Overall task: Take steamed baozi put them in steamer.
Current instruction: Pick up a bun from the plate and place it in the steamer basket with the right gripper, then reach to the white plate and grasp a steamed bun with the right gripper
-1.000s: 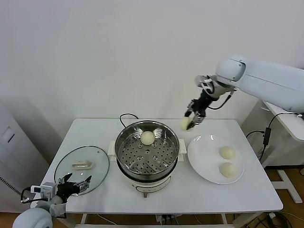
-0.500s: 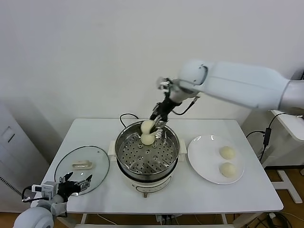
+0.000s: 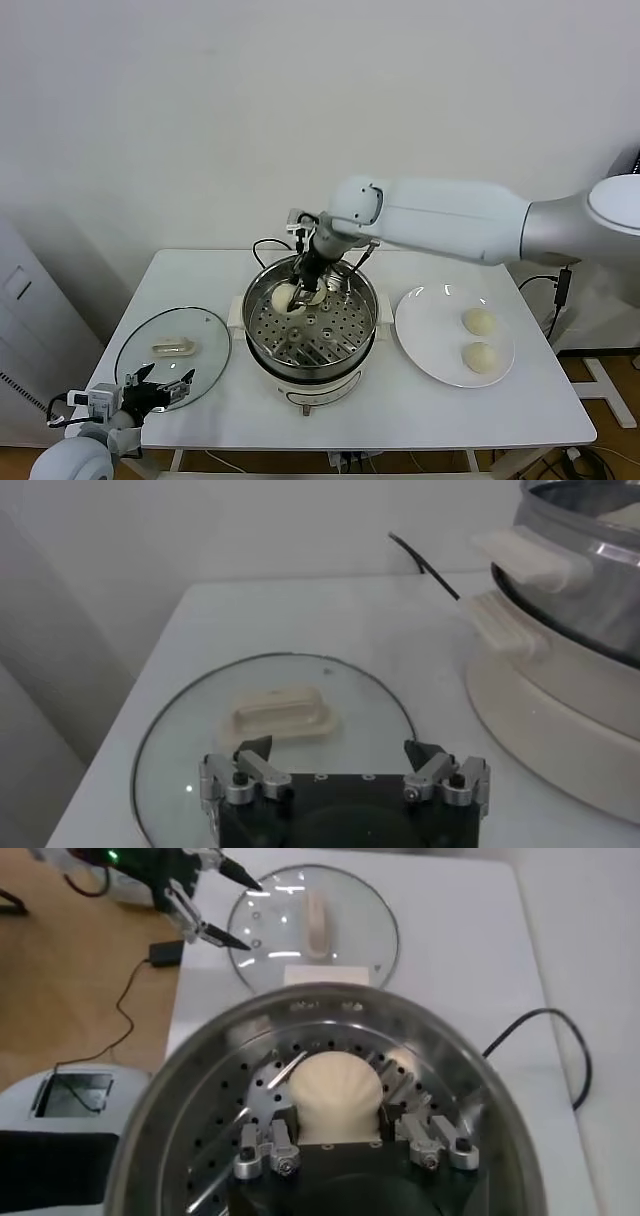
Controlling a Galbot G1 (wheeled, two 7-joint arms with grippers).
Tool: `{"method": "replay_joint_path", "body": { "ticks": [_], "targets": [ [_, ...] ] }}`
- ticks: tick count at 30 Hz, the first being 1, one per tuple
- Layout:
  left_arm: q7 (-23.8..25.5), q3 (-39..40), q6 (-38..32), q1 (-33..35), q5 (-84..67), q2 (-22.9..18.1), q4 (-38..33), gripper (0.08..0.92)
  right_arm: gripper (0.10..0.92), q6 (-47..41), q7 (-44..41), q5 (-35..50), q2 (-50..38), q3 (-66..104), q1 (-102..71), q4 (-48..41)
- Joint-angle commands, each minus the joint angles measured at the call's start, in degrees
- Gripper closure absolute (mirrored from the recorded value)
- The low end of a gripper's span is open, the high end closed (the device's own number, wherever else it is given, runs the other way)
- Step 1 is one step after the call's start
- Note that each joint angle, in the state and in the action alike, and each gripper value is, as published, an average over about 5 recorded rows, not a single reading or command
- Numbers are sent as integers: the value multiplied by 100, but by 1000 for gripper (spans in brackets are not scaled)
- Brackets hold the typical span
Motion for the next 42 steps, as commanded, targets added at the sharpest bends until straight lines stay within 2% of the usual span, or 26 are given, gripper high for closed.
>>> {"method": "replay_joint_path", "body": {
  "ticks": [1, 13, 20, 23, 26, 34, 42],
  "targets": [
    [2, 6, -5, -6, -1, 2, 26, 177, 533, -210, 458, -64, 235, 90, -492, -97],
    [5, 25, -6, -18, -9, -3, 38, 177, 521, -205, 505, -243, 455, 180, -761, -414],
    [8, 17, -20, -6, -17, -13, 63, 177, 338, -194, 397, -237, 332, 253, -626, -404],
    [8, 15, -18, -8, -17, -15, 58, 177, 258, -116, 48, -221, 134, 242, -365, -378],
    [8, 13, -16, -6, -18, -7, 46, 177, 213, 74, -559, -247, -195, 76, 94, -351],
    [5, -6, -7, -15, -29, 16, 6, 177, 203, 912, -2116, -474, -1601, -947, 1476, -200],
    [4, -46, -9, 23, -52, 17, -23, 177, 203, 1619, -2879, -1860, -2774, -1424, 1561, -250]
  ]
}}
